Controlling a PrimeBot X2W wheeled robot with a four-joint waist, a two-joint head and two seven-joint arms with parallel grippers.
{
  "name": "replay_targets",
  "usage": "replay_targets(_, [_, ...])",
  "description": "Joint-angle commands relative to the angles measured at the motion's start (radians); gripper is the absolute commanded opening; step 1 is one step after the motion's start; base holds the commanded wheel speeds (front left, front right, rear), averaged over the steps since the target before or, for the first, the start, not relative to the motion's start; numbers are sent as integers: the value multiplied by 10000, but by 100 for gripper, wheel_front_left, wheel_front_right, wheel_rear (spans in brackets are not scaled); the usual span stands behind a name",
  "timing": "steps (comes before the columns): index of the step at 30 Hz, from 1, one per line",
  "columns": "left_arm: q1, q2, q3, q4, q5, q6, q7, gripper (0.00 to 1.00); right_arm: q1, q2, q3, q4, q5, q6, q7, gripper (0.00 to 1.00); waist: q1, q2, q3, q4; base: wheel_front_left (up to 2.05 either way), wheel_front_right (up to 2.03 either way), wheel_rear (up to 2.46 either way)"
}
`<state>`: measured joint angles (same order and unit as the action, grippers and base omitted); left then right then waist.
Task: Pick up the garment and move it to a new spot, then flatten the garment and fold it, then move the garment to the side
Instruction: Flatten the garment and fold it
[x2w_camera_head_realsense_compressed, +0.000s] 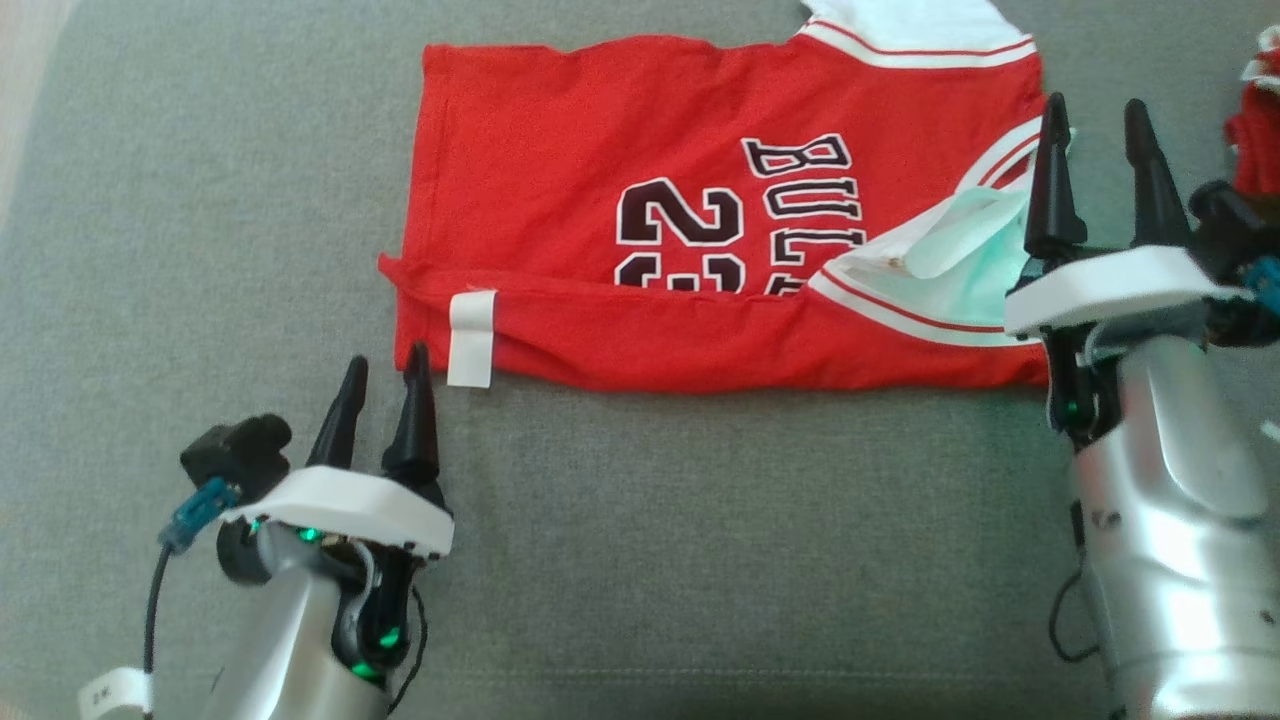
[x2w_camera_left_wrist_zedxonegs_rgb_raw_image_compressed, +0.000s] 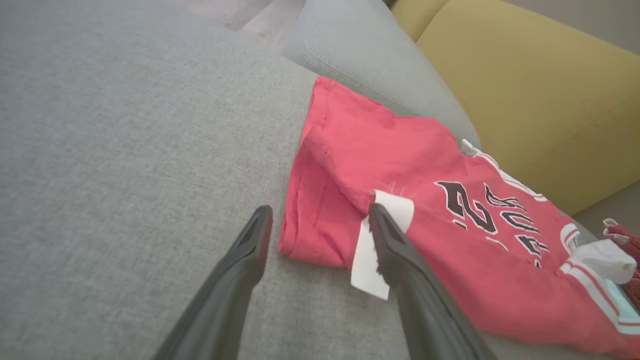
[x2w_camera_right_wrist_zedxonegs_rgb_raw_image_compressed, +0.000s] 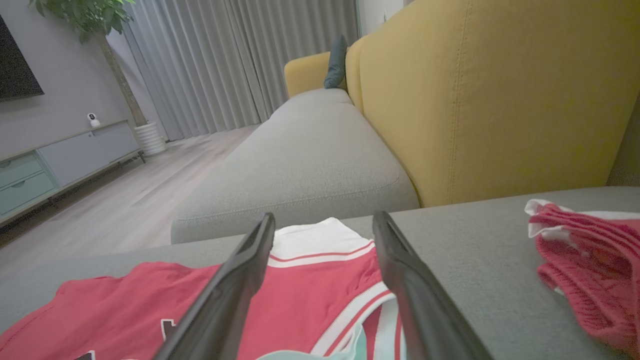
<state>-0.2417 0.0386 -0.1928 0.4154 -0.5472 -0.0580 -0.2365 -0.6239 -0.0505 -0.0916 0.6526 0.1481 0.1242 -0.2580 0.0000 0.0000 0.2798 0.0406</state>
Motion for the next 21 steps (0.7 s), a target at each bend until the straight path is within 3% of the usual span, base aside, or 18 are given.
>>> replay_targets(1, [-73,285,216,-414,17,82,146,100,271,3,262,-605,-17,65,-38,100,0,0,-99,-65,0,0,0])
replay_targets(11, [154,593,510,-498,-406,779,1604,100,1934,3,953,-2712,787,65,-38,100,0,0,-163,-689,0,0,0])
replay_targets(16, [33,714,685,-248,-534,1146,2048,100,2570,3,1023,-3152,871,65,-38,100,0,0,-108,-1045,0,0,0])
replay_targets(21, [9,719,787,-94,-745,1182,2194,100,3082,3,794,-3266,772,65,-38,100,0,0,-92,-1241,0,0,0])
